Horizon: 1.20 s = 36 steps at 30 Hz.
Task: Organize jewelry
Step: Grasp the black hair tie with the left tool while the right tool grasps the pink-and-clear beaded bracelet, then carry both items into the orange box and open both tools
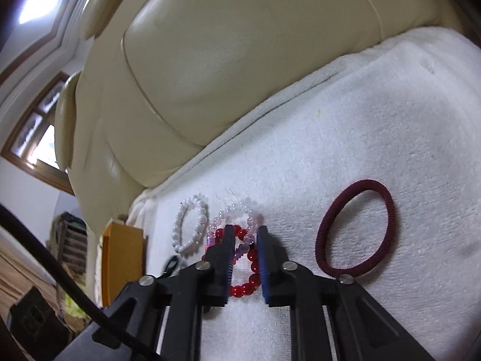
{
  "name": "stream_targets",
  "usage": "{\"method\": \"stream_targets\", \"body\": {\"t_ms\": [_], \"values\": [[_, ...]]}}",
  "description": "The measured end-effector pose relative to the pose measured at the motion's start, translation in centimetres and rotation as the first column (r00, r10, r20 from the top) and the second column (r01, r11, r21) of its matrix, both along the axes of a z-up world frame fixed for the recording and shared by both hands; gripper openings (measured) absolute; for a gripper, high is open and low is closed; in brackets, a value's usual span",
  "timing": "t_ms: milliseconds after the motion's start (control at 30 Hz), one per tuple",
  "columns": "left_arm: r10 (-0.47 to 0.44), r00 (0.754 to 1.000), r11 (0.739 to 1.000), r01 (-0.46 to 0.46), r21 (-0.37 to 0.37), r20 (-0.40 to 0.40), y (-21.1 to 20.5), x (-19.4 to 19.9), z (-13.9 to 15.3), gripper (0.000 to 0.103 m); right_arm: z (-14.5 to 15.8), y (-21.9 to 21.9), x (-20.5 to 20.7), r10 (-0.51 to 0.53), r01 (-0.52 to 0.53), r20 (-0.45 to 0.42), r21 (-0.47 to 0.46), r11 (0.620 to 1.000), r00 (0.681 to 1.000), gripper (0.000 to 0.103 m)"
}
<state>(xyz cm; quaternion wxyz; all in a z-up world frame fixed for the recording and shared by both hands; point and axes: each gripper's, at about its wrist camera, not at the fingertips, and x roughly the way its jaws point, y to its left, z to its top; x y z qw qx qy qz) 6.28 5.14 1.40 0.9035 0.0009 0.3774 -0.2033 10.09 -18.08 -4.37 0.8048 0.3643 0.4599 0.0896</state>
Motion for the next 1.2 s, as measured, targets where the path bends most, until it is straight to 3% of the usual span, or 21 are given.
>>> {"method": "stream_targets", "body": {"t_ms": [333,567,933,1200], "values": [[0.027,0.999,0.999,-0.026,-0.025,0.044,1.9,-1.2,1.8,0.005,2.6,-1.4,-2.0,-0.004,0.005,0.071,-0.012,1.000,0.997,0.009],[0.038,0.996,0.999,-0.036,-0.027,0.082,1.8,-2.5,3.3,0.005,5.3,-0.6,-3.6,0.038,-0.037,0.177,-0.005,0.999,0.983,0.009],[0.107,0.986,0.994,-0.104,-0.027,0.124,4.6,-5.9,5.6,0.005,8.2,4.0,-5.7,0.133,-0.140,0.279,0.006,0.990,0.951,0.009],[0.230,0.966,0.973,-0.227,-0.038,0.119,10.0,-6.6,6.1,0.005,10.1,10.1,-6.8,0.245,-0.262,0.341,0.003,0.965,0.907,0.009]]}}
